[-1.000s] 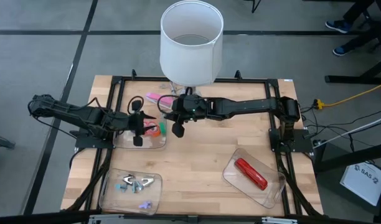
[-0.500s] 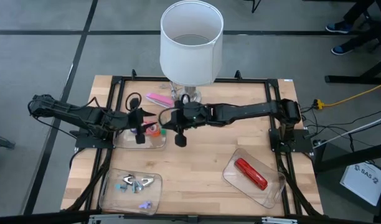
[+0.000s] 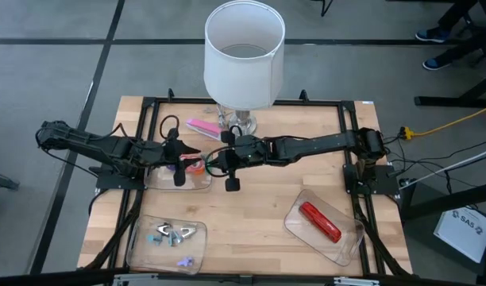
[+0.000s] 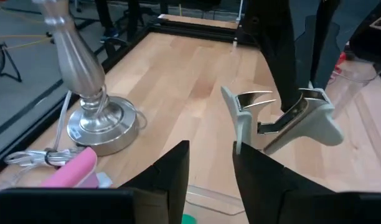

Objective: Pick and place Stapler, Stapler remover, tape
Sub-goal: Put the gray staple remover into the bottom left transparent bin

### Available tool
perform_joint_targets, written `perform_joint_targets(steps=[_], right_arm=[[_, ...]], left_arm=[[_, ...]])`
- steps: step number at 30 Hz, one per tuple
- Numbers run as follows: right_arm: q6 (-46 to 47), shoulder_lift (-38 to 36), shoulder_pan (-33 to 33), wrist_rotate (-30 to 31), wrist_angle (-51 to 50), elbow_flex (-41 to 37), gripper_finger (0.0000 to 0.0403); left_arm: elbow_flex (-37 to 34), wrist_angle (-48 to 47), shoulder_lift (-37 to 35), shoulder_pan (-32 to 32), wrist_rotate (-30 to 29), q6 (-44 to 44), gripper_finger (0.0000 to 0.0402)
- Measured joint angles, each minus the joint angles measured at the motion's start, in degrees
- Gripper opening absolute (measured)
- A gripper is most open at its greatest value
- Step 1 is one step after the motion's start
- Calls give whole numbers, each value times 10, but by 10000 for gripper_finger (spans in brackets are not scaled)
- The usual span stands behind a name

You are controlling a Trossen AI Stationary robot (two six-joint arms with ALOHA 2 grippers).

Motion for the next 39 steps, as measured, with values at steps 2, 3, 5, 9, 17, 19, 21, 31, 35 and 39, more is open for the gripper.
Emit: perform_joint_targets(steps=[2,3,5,9,17,19,21,31,35,39], right_arm=[[-7,0,0,1,-2,0,0],[-8,0,0,1,-4,0,0],[-8,0,0,4,-13,0,0],[-8,2,-1,5,-38,-1,0],[-10,2,3,5,-38,-1,0],[-9,2,3,7,-38,-1,0],[-9,2,5,7,-37,-1,0],[-8,2,9,2,-34,-1,0],[-8,2,10,1,-24,-1,0],[-8,2,10,0,-16,-1,0]], left_arm=[[0,-3,0,0,0,-2,118],[0,-6,0,0,1,-4,116],[0,-9,-1,0,8,-16,113],[2,-16,-3,0,49,-18,110],[2,-25,-3,0,57,-18,109],[2,-25,-3,-1,54,-17,109],[2,-26,-3,-1,52,-12,107],[2,-26,-3,-1,27,-2,62],[2,-26,-3,-1,31,3,45],[2,-21,2,-1,36,3,30]])
